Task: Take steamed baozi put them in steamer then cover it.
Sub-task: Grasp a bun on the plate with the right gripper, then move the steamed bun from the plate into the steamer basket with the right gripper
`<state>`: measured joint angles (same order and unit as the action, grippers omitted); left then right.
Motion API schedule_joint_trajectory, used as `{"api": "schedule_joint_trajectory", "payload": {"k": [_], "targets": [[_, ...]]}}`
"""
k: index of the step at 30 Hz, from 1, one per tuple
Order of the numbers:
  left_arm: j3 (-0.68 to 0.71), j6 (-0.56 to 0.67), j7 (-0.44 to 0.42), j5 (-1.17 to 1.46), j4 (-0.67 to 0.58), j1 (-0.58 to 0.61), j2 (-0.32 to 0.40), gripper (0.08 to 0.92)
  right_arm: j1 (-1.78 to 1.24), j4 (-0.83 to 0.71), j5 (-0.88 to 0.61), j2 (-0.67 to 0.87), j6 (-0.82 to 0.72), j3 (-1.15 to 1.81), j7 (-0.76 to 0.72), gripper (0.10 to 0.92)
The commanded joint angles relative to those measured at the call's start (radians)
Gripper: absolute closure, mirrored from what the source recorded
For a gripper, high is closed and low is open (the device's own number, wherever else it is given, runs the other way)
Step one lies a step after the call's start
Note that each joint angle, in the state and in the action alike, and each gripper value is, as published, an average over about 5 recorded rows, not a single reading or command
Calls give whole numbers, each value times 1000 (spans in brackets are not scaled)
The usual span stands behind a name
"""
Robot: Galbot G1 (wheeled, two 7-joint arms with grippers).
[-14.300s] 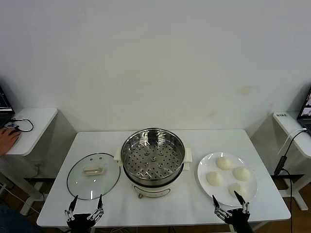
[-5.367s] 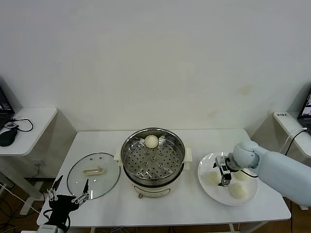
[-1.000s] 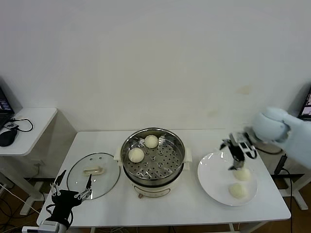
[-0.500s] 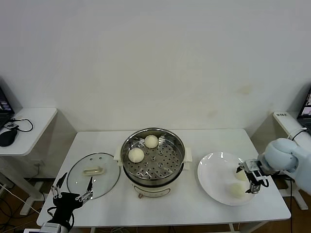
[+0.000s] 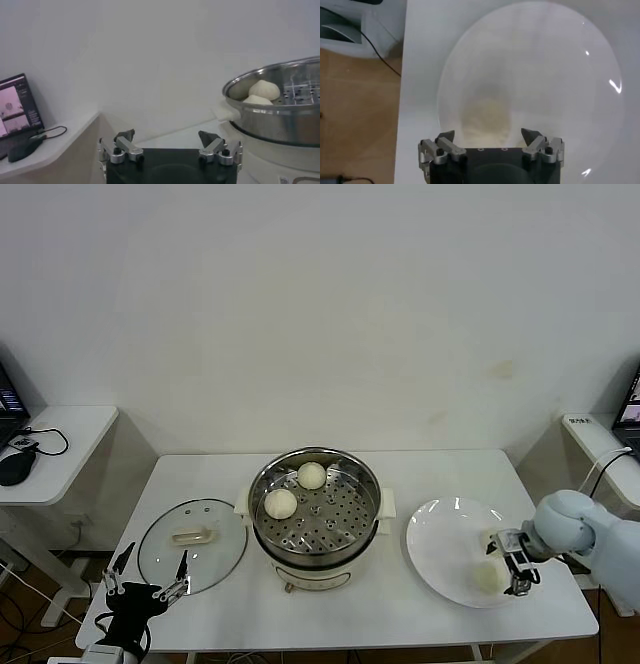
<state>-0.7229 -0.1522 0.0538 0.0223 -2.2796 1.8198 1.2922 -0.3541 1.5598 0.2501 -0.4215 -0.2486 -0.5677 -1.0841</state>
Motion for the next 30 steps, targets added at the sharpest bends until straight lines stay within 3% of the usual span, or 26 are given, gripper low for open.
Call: {"api": "schedule_joint_trajectory", "payload": {"k": [1, 7, 16, 30], "targets": [[1, 1, 0, 0, 2, -2, 0, 177, -44, -49, 22, -37, -4, 25, 10, 207], [1, 1, 0, 0, 3, -3, 1, 177, -38, -54, 19, -41, -11, 25, 3, 254], [3, 2, 1, 1, -2, -2, 3, 177, 6, -50, -7, -40, -21, 18, -19, 413], [3, 2, 1, 4, -5, -8, -5, 177, 398, -45, -164, -27, -36, -113, -82, 423]]}}
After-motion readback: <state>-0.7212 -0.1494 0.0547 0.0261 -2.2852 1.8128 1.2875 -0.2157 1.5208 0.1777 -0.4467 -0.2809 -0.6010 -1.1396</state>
